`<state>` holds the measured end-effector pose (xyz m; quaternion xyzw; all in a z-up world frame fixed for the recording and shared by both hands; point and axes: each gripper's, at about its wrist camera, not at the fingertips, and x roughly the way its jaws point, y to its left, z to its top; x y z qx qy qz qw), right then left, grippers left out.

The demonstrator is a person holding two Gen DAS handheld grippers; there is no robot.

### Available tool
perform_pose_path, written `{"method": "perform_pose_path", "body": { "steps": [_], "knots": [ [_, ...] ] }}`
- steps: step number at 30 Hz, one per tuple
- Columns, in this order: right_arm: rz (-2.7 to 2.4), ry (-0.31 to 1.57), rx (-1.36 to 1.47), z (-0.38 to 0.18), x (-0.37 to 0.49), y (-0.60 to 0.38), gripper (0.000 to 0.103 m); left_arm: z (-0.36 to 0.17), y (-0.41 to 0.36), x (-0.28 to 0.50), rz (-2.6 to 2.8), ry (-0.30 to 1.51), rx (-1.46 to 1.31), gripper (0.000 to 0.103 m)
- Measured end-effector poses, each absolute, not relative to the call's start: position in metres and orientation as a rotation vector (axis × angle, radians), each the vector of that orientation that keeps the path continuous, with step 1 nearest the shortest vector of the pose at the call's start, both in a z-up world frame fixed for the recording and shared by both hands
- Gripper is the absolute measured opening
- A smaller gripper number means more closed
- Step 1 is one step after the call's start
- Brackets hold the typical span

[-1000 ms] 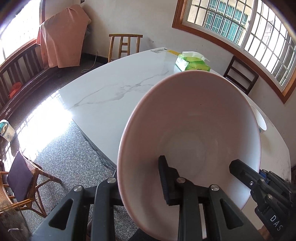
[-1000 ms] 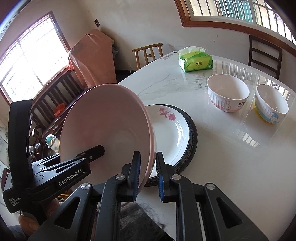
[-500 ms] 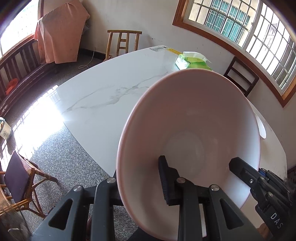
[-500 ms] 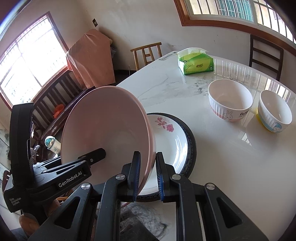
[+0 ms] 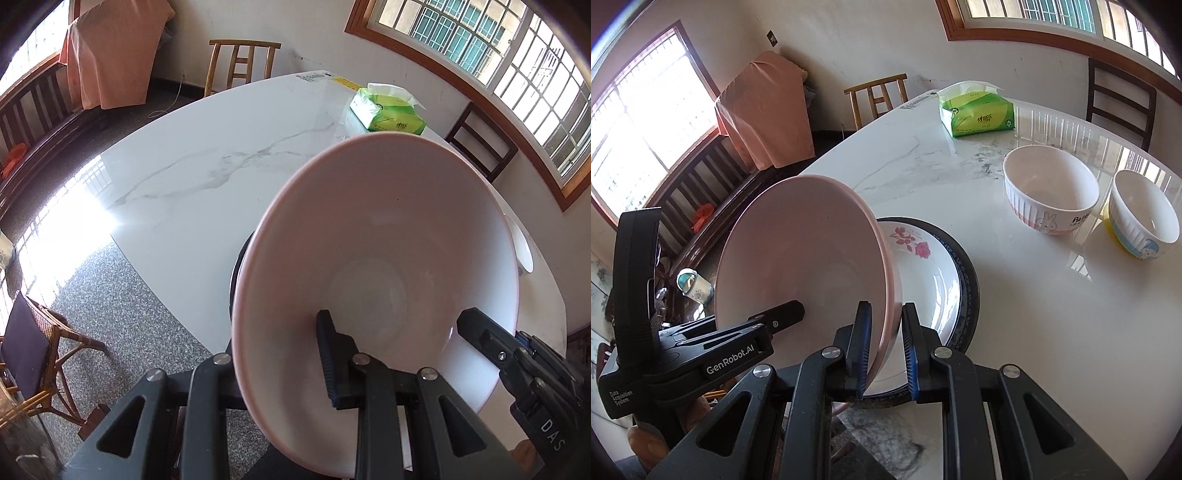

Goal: Organize plates and bowls
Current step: 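Carry the held pink bowl over the white plate on the stack, then lower the pink bowl onto the white plate and open both grippers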

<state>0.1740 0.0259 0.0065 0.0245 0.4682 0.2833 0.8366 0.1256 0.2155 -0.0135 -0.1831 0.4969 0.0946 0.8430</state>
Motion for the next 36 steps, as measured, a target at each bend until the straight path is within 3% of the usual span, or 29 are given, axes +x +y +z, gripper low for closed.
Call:
{"method": "perform_pose_path", "body": {
  "steps": [25,36],
  "knots": [
    [0.567,0.96,0.075,0.011,0.172,0.012,0.015,-0.013,0.207,0.131,0.147,1.057,-0.38,0.027],
    [0.389,0.999,0.19,0.003,0.144,-0.106,0.016,0.002,0.094,0.142,-0.073,1.075,-0.21,0.027]
  ]
}}
